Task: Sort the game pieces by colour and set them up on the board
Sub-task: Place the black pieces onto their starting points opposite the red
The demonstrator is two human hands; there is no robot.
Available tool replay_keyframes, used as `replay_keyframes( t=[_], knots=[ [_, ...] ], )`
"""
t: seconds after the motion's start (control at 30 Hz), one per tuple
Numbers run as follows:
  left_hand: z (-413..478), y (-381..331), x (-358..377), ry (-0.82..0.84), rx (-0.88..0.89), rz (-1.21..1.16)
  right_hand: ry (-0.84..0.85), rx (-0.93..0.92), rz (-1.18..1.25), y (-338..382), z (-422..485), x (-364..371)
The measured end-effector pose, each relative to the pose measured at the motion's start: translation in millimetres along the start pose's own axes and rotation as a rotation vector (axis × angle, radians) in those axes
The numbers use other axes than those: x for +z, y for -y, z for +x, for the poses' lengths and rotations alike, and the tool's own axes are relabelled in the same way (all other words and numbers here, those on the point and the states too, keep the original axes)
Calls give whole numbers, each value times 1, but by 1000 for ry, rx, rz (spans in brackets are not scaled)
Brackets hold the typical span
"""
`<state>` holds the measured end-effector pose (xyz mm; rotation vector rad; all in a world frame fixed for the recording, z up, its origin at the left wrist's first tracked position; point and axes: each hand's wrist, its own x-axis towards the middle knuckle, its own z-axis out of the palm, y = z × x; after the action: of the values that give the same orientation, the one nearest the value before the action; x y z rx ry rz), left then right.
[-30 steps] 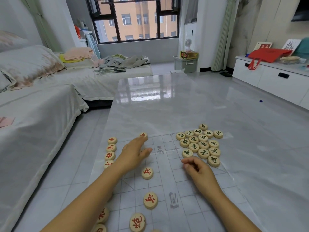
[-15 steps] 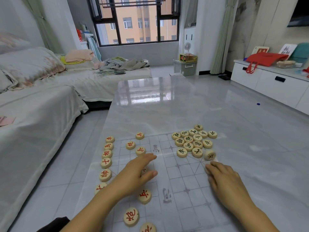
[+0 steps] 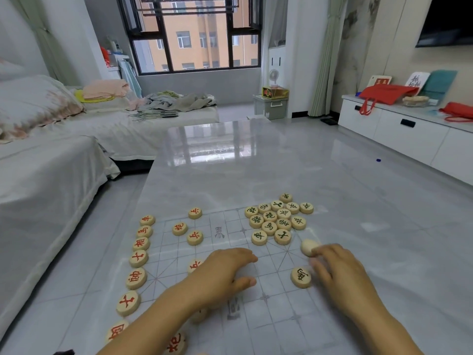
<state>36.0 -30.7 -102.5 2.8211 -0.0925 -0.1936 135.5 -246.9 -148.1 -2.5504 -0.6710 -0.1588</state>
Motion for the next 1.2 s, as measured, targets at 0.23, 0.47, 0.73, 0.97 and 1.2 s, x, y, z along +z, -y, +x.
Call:
replay_keyframes(
  t=[0.23, 0.47, 0.73, 0.97, 1.2],
  knots=[
    [24, -31, 15, 47, 165, 98, 108, -80, -65, -17, 23, 11],
    [39, -45, 44, 36, 317, 232, 75, -40, -77, -10, 20, 11],
    [7, 4, 32, 38, 113, 186, 256, 62, 119, 1, 10, 9],
    [-8, 6, 19, -82, 1, 30, 119, 70, 62, 0, 6, 7],
    [14, 3, 21, -110, -145, -4, 175, -31, 49, 12, 0, 10]
  ],
)
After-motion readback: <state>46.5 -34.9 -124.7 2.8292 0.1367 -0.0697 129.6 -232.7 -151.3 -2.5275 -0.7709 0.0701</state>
